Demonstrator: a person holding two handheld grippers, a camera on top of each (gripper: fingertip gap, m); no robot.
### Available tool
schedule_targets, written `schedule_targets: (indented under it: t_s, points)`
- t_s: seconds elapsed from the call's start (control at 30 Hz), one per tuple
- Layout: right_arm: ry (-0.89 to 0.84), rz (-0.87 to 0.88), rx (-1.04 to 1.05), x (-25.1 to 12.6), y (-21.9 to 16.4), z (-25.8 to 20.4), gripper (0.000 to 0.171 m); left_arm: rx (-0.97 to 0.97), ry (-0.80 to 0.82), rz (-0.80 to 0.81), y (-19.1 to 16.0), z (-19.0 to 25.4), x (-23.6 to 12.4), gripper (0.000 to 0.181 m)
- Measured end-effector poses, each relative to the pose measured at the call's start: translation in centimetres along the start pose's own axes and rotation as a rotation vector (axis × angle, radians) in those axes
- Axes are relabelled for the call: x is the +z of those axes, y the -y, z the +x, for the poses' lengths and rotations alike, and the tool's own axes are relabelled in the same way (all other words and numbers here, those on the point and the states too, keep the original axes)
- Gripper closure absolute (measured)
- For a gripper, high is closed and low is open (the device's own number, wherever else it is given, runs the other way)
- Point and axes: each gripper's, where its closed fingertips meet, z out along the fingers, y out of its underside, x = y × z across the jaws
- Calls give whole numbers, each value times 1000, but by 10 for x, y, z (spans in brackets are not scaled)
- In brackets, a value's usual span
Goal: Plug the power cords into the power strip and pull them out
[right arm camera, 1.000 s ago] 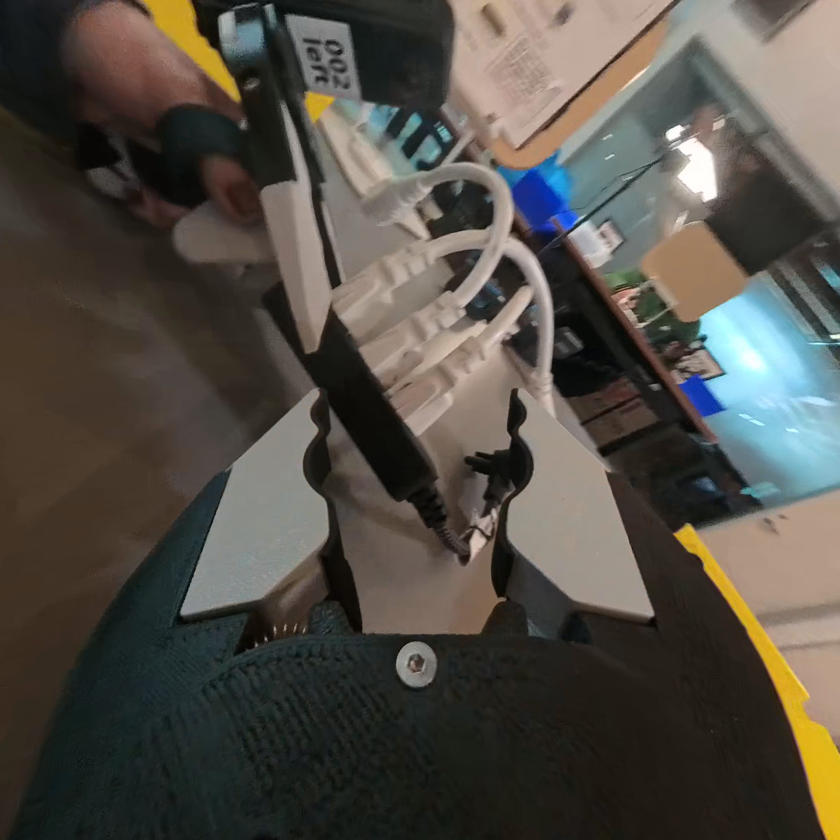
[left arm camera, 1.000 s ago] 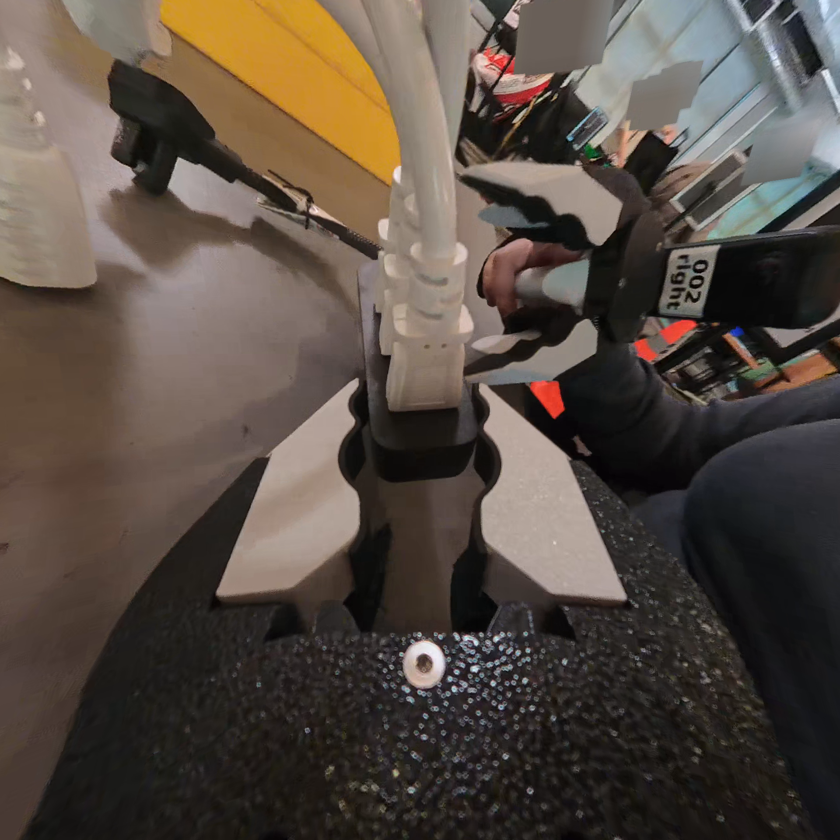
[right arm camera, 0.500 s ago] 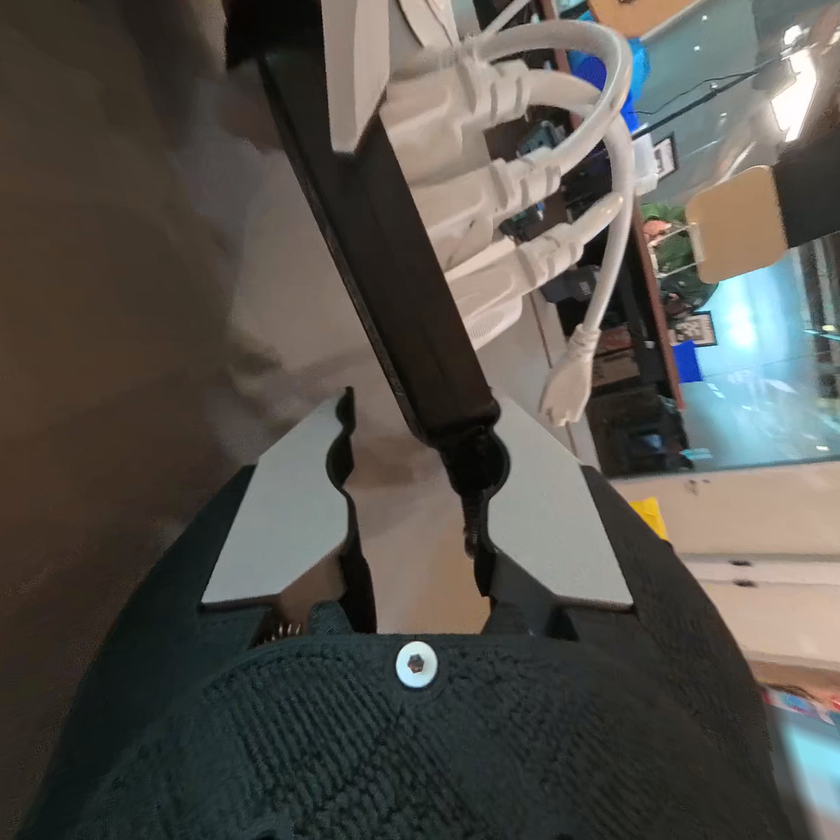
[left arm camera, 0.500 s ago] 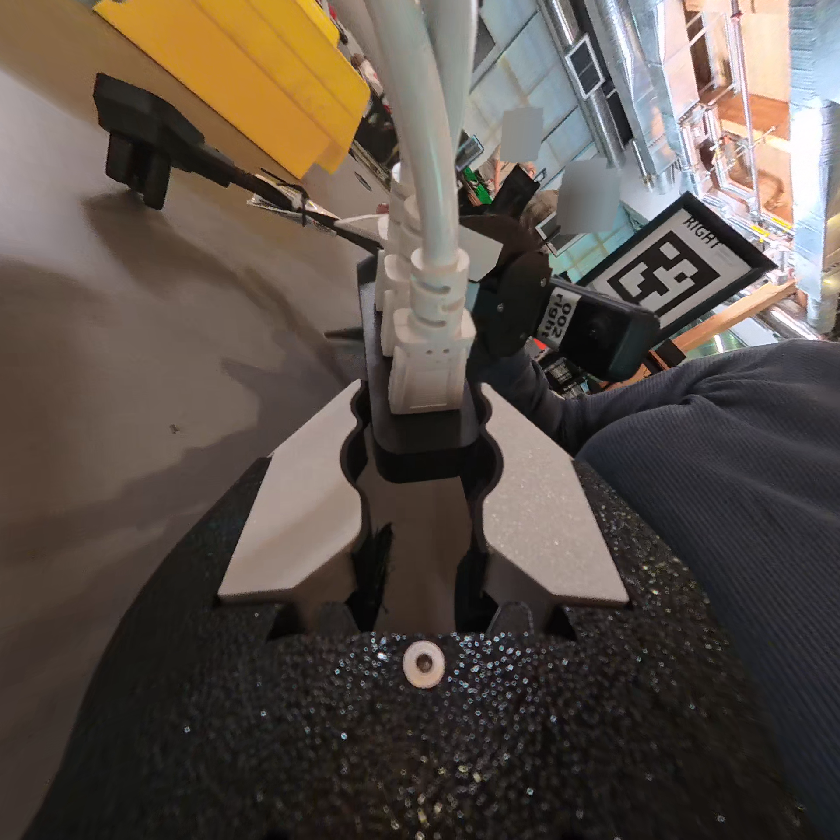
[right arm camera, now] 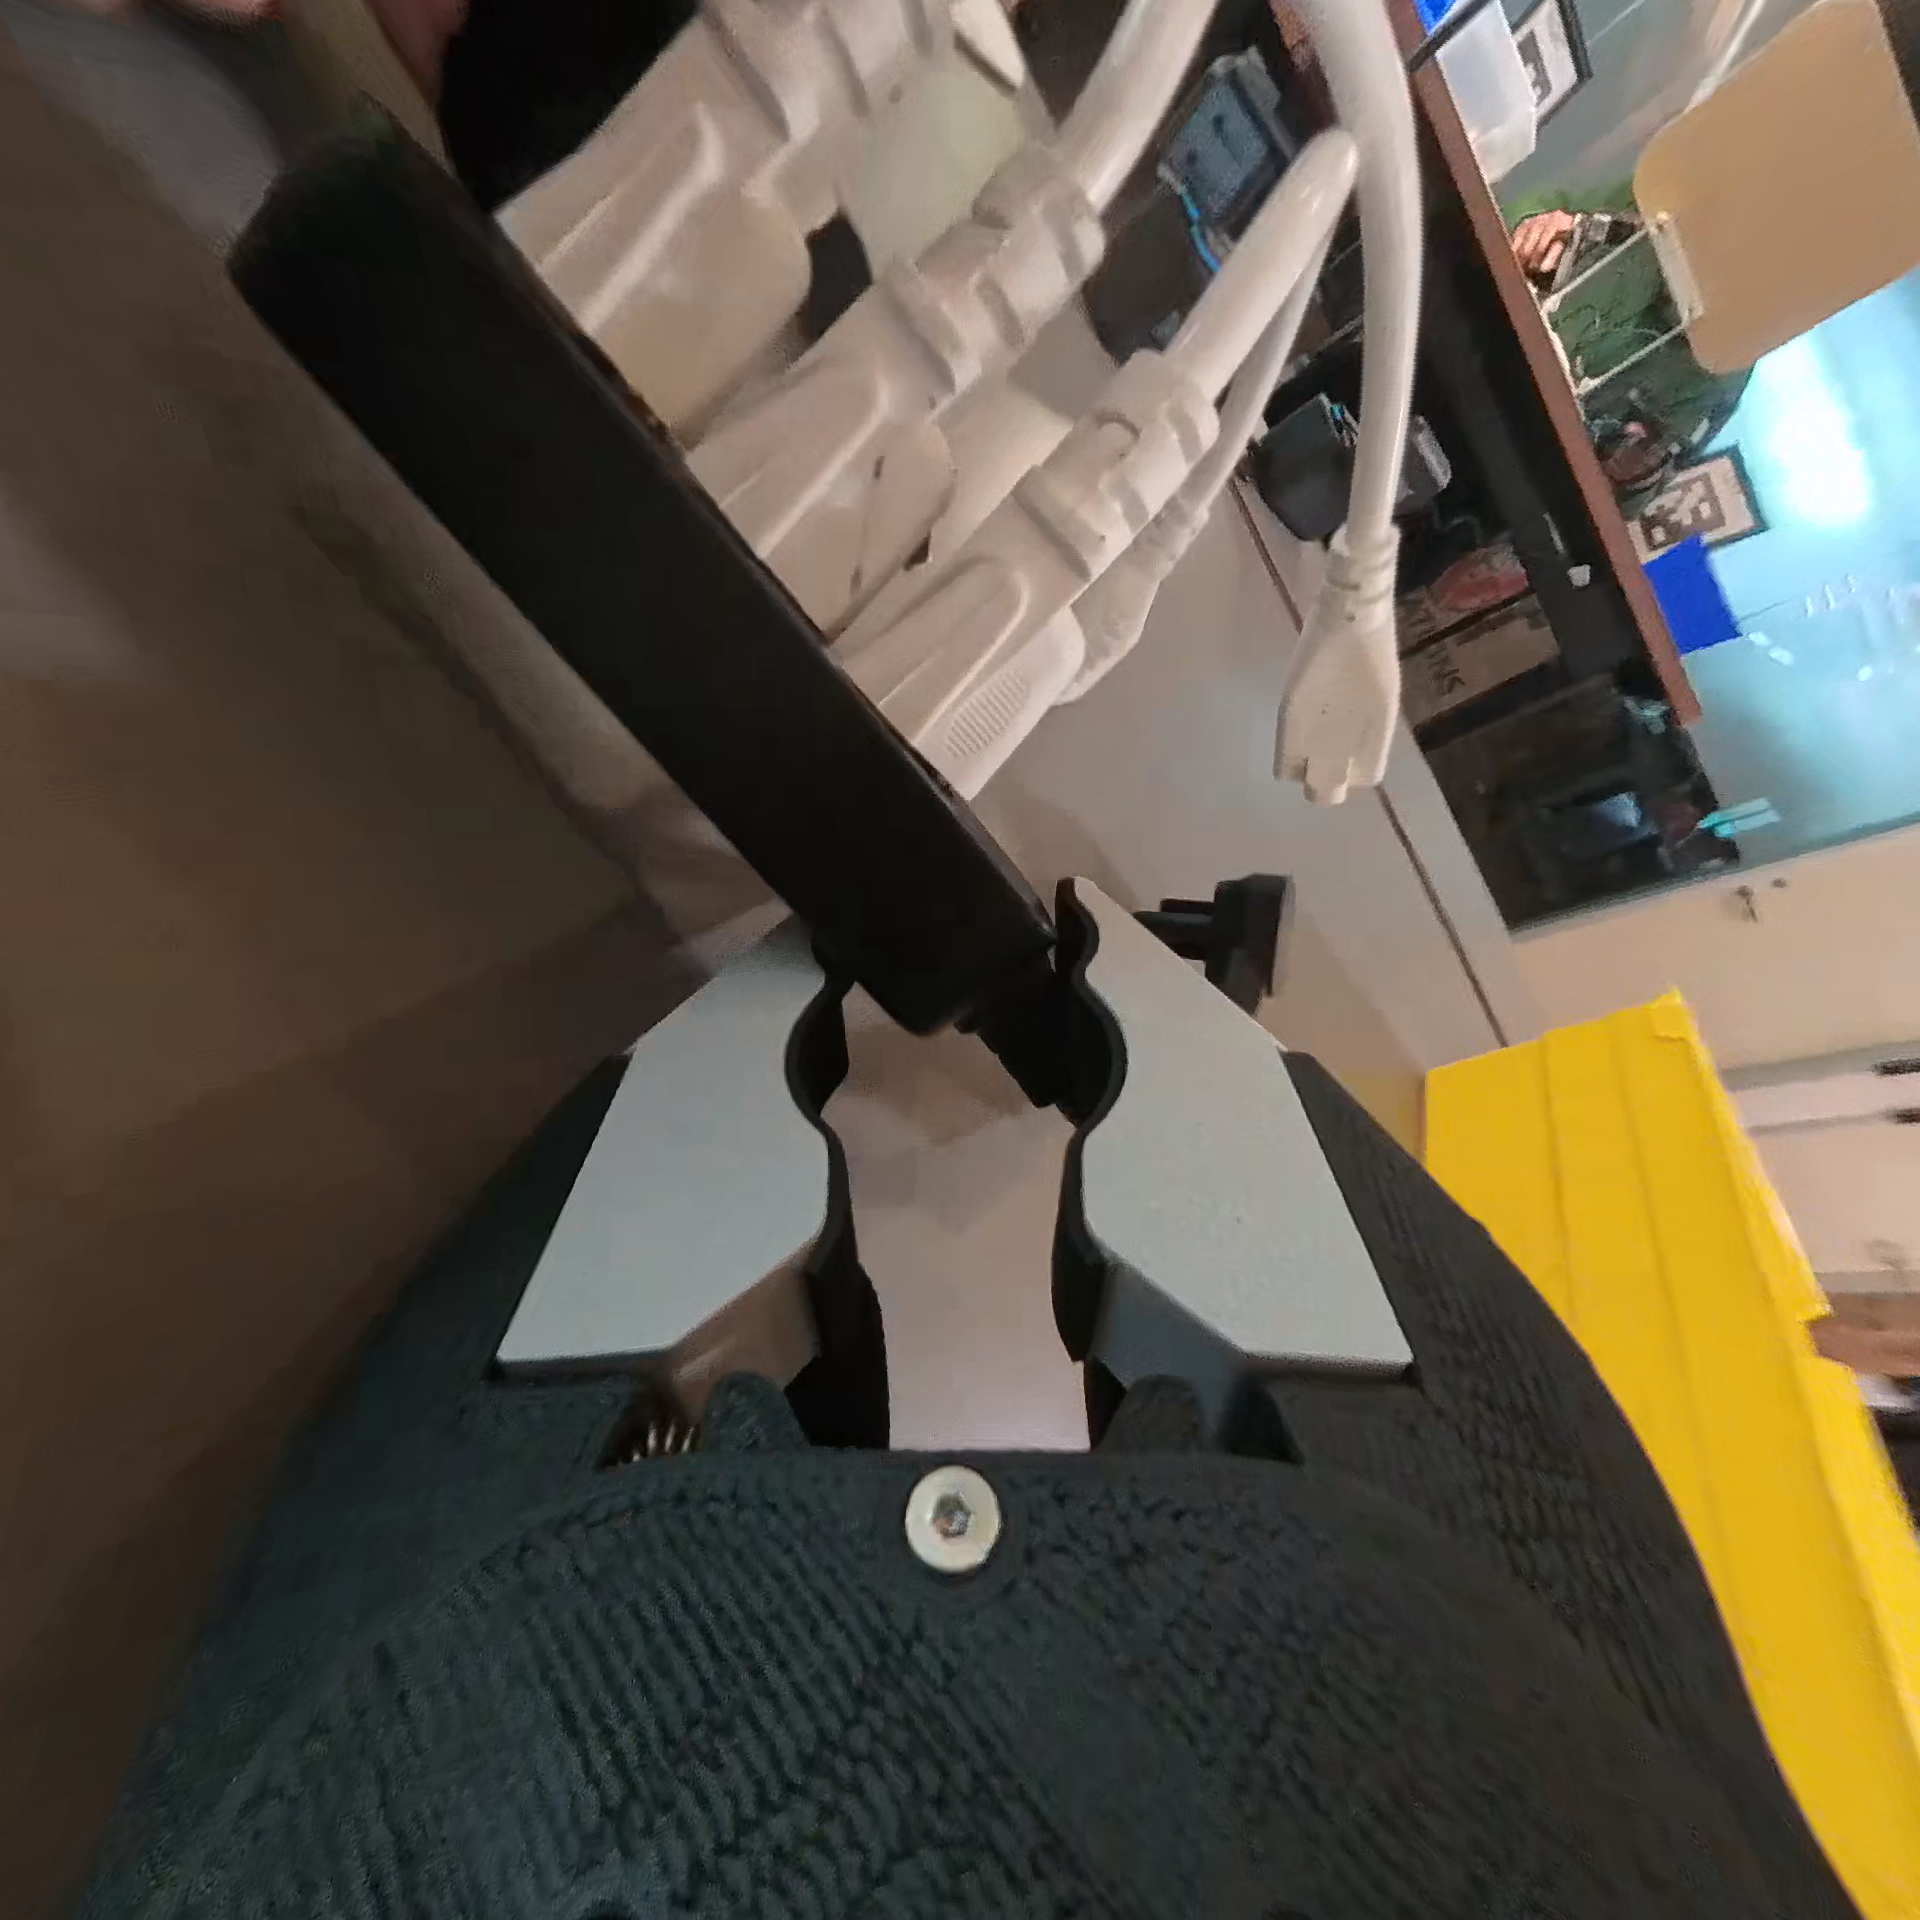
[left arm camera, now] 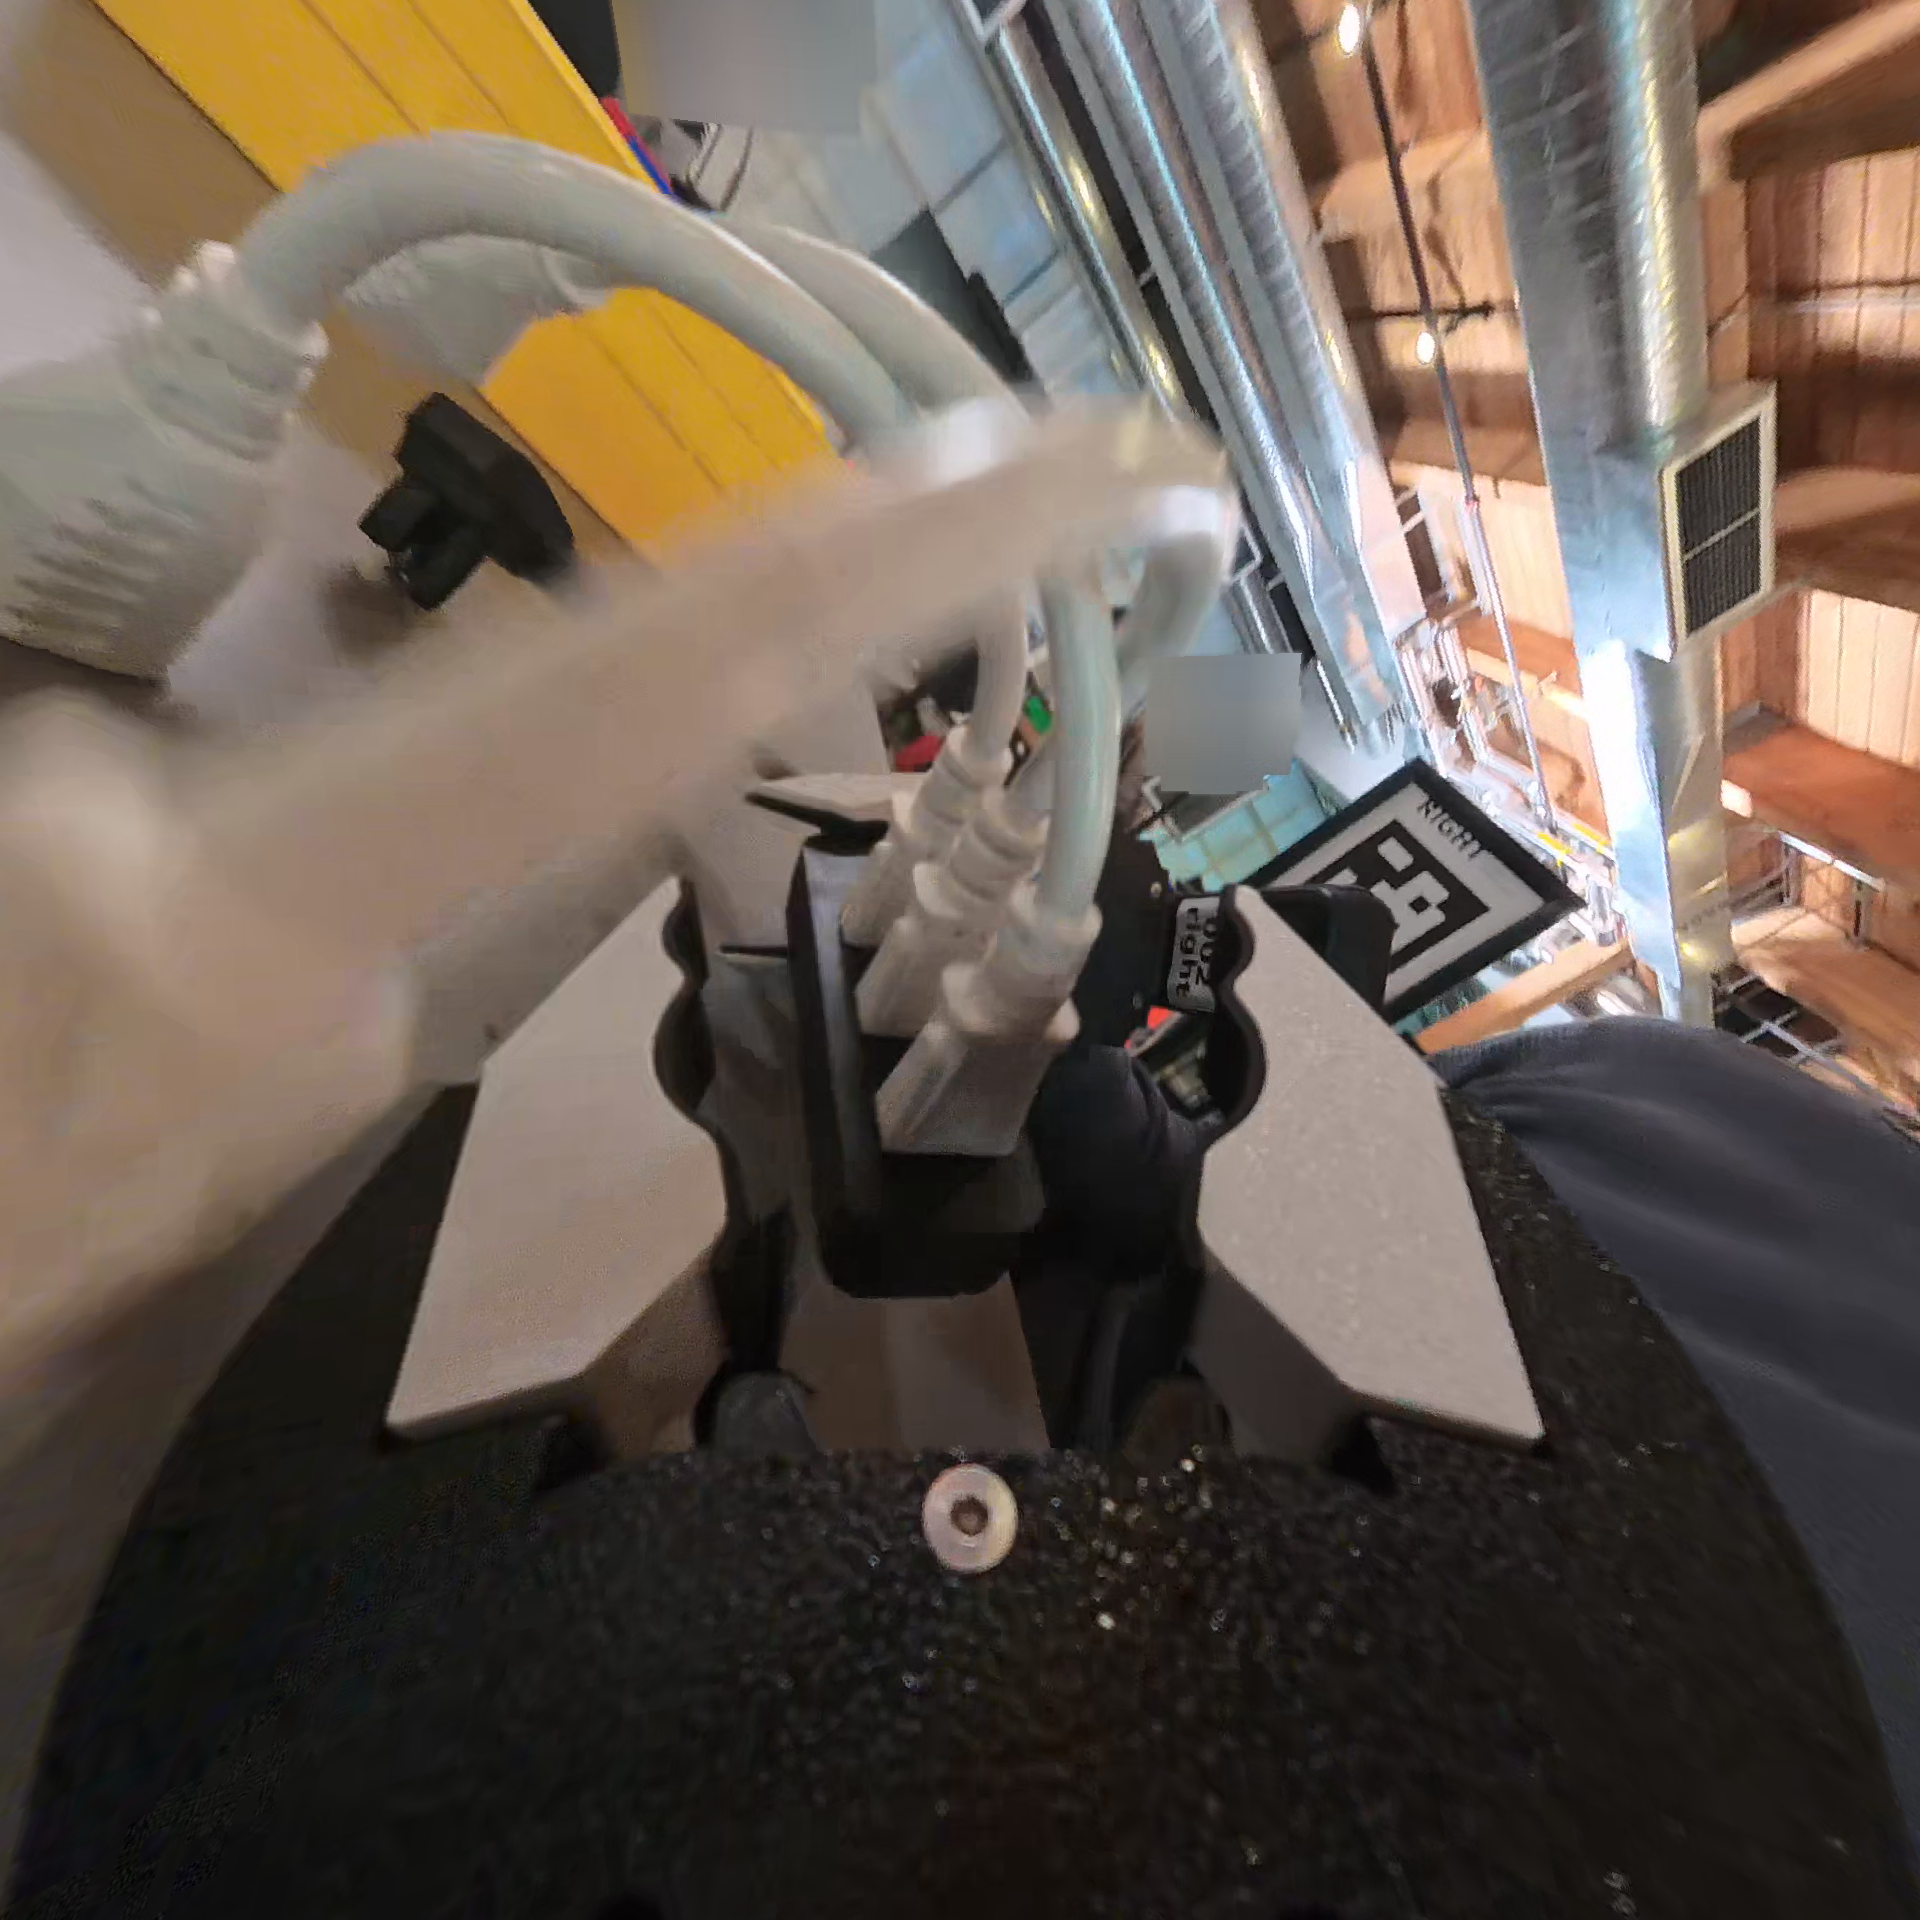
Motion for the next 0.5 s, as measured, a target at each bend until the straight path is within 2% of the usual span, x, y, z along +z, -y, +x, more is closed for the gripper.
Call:
schedule_targets:
  t_s: [0.13,0.27,0.37,0.5]
  points:
    - [18,81,255,-2,12,13,136,9,-3,85,13,0,-6,80]
    - [26,158,509,-6,23,30,140,204,75,25,3,1,5,77]
    - [25,184,512,-5,25,29,144,309,116,-5,-6,2,20,76]
    - [-11,182,427,-3,32,24,145,266,102,25,-5,3,33,79]
